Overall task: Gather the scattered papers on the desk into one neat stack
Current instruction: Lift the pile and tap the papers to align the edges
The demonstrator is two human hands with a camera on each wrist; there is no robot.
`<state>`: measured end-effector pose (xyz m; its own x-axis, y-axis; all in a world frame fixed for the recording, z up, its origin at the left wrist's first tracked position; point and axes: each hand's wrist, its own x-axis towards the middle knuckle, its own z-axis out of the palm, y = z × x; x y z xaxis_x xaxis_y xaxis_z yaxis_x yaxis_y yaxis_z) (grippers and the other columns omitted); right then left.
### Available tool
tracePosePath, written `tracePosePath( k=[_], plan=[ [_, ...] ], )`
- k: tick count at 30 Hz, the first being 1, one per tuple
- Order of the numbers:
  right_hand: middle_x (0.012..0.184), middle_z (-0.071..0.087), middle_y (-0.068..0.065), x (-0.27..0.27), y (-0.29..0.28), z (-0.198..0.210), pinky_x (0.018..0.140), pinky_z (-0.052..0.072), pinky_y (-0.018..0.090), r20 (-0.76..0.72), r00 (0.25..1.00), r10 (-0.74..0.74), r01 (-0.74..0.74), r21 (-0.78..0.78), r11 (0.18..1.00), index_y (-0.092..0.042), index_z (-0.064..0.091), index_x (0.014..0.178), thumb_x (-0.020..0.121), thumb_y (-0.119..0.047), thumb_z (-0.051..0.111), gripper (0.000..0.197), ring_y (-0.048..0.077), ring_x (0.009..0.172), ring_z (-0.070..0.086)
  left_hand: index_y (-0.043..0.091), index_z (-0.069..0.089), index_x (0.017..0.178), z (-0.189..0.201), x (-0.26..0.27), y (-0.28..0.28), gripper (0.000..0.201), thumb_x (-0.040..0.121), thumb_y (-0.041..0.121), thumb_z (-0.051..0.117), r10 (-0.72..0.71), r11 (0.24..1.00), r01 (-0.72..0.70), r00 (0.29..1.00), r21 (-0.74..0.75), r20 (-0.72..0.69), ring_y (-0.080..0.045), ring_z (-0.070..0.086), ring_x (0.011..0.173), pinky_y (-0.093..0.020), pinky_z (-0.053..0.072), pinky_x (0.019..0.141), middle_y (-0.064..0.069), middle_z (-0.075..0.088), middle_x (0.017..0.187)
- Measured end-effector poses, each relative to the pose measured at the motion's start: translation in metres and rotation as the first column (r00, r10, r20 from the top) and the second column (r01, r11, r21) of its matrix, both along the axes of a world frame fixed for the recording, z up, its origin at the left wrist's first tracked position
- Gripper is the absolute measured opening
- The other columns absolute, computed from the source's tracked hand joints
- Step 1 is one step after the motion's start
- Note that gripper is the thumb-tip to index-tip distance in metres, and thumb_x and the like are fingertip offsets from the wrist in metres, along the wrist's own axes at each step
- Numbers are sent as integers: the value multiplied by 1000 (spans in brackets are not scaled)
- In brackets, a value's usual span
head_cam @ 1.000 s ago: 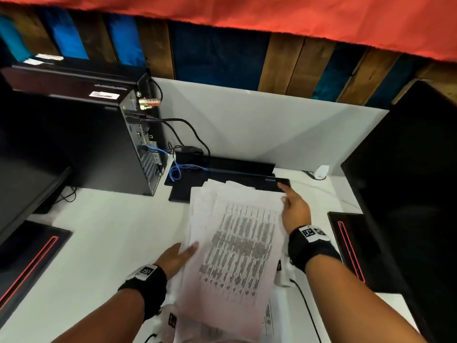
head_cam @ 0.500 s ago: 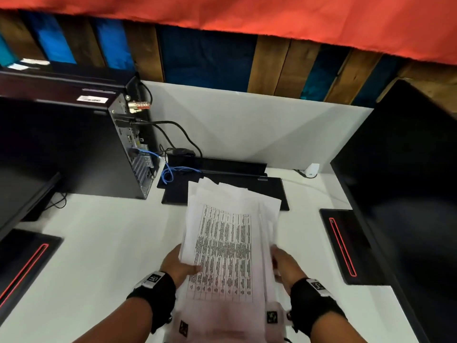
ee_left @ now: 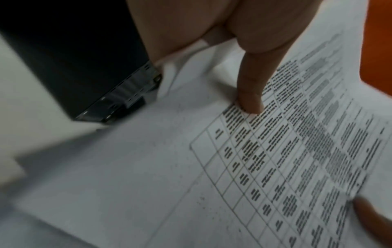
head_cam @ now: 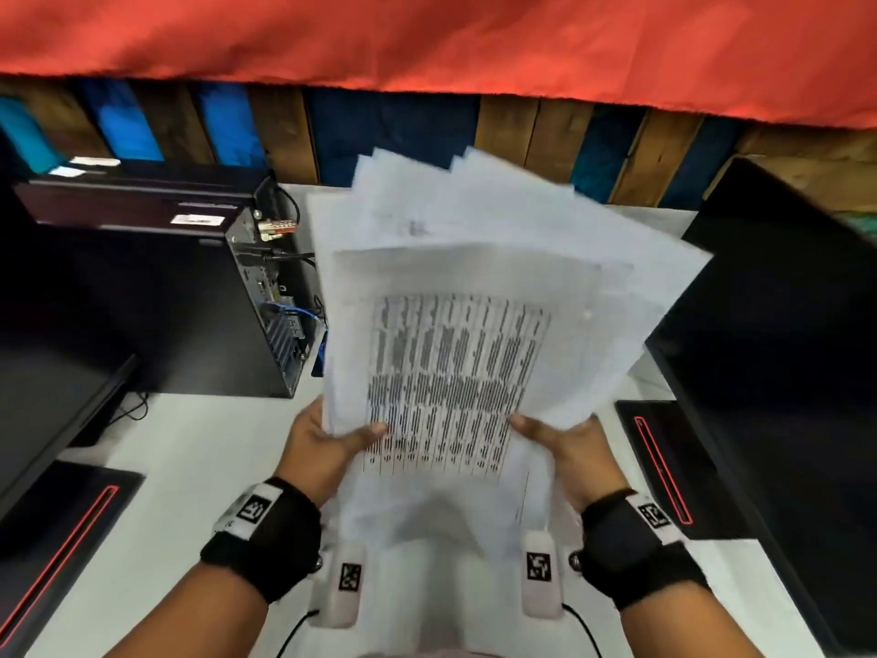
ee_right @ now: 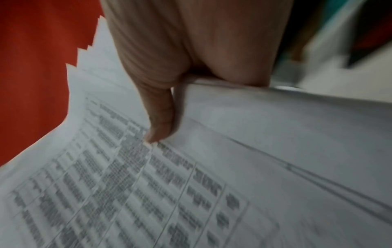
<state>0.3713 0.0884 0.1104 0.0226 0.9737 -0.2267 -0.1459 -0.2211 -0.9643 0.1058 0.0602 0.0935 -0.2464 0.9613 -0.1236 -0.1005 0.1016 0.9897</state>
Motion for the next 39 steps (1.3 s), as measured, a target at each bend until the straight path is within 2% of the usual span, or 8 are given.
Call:
tracePosePath(
  k=[4,11,14,18,23,27,33,39],
  plan=[
    [70,68,-9,-11,-2,42,59,49,1,102,992,-75,56,173,983,-16,60,83,71,-7,80,26,2,64,66,7,67,108,22,-5,2,40,72,-5,76,20,990,-17,1000,142,-23,-14,73,92,-24,58,78,3,77,97],
    [109,73,9,-20,-1,34,88,57,41,25,994,-108,96,301,949,-8,61,118,63,1,84,60,24,102,70,6,67,107,31,-6,0,48,63,-6,81,-13,985,17,999,171,-29,-9,73,90,-15,56,71,5,77,96],
    [140,50,5,-24,-2,39,104,46,40,20,966,-257,226,419,880,-39,26,141,55,-7,91,112,15,124,55,14,67,106,31,-7,7,52,60,-2,84,-31,980,30,1000,196,1,-12,72,97,-22,57,81,1,77,101],
    [143,31,4,-34,-12,52,113,33,26,185,875,-448,215,681,700,-69,5,130,59,-14,90,123,9,134,35,18,67,109,28,-10,12,64,50,18,91,-98,978,96,995,185,2,-14,70,103,-31,53,89,-1,75,108],
    [140,18,-3,-33,-7,63,94,25,-5,529,664,-529,-92,760,644,-44,43,136,72,-43,76,72,-25,117,19,20,68,106,21,-12,14,68,42,25,91,-143,979,139,989,149,22,-14,71,101,-25,57,85,0,76,105],
    [136,22,-11,-33,-8,61,85,50,22,617,618,-487,-91,672,735,-36,54,123,75,-50,73,53,-16,108,32,19,65,110,4,-16,16,82,36,38,96,-129,991,129,992,29,7,-19,69,105,-42,50,97,-1,75,107],
    [137,29,-2,-34,-8,59,86,32,-2,602,604,-523,-117,716,689,-35,52,128,77,-41,75,56,-10,114,32,14,61,117,-1,-18,20,89,38,33,97,-118,993,119,992,-28,41,-22,68,106,-48,49,99,-4,74,109],
    [134,34,0,-35,-8,55,90,44,15,559,616,-556,-126,766,630,-32,53,124,81,-30,73,48,4,116,41,17,70,101,12,-17,21,79,28,37,96,-153,988,151,986,43,71,-17,72,97,-41,52,93,-4,77,102]
  ],
)
